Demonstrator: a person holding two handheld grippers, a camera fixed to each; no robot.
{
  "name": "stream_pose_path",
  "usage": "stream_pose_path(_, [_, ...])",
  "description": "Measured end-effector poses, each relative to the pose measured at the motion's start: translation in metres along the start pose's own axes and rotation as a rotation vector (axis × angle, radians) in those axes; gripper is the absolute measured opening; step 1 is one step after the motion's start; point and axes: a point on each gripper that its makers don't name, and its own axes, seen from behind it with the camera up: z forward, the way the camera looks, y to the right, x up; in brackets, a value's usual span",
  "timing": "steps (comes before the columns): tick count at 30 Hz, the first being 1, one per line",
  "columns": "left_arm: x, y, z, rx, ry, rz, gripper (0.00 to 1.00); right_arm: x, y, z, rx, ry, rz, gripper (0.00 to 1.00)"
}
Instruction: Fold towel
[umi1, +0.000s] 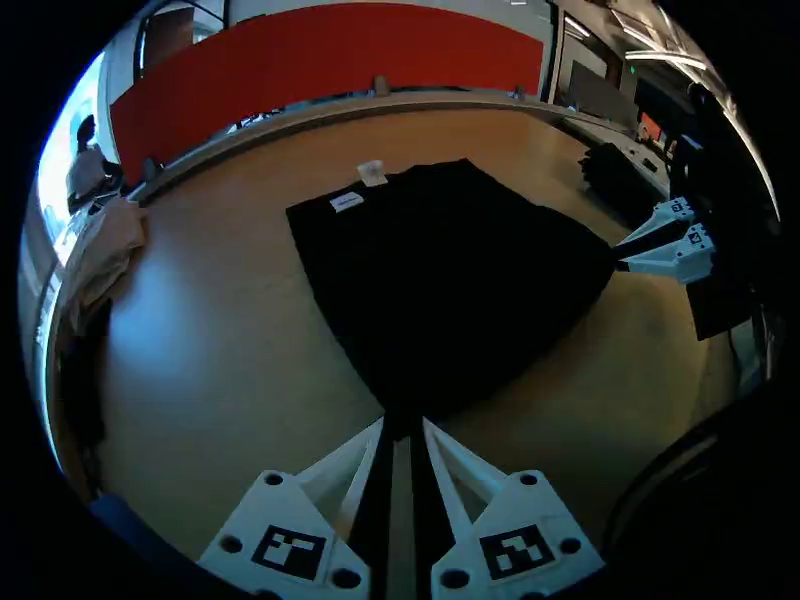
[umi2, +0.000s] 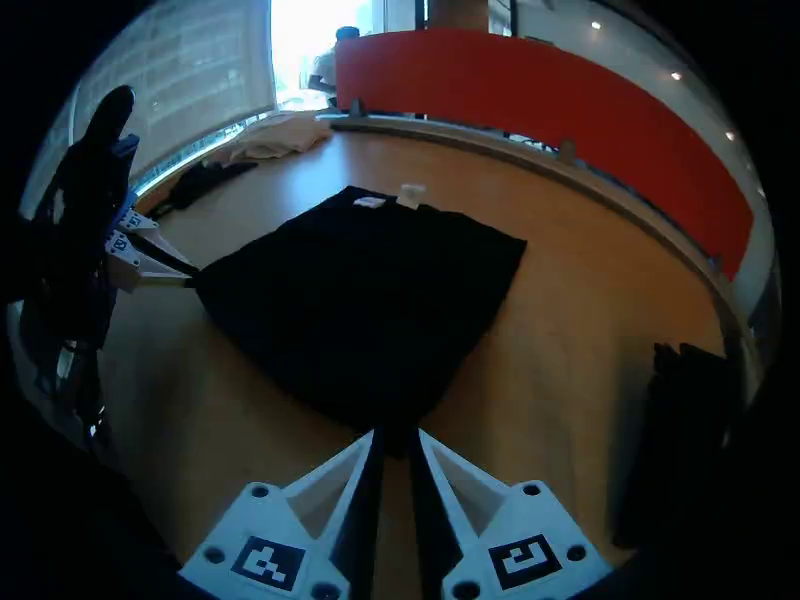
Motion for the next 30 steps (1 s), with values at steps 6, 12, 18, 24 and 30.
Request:
stream_pose_path(6, [0.013,0.000,-0.019,0.001,0.024,-0.038,0.11,0.011,-0.005,-0.019,0.006,0.012,-0.001,0.17])
stream_pose_path(12, [0.024,0.002,-0.037,-0.004,0.046,-0.082,0.11,0.020,-0.011,-0.038,0.016,0.019,0.004,0.17])
stream_pose_path(18, [0.030,0.008,-0.056,-0.017,0.055,-0.106,0.11,0.024,-0.015,-0.056,0.026,0.012,0.001,0.17])
stream_pose_path(24, [0.029,0.015,-0.073,-0.027,0.057,-0.114,0.11,0.029,-0.020,-0.073,0.034,0.015,-0.007,0.17])
stream_pose_path(30, [0.027,0.020,-0.085,-0.041,0.051,-0.141,0.11,0.031,-0.027,-0.087,0.046,0.012,0.000,0.17])
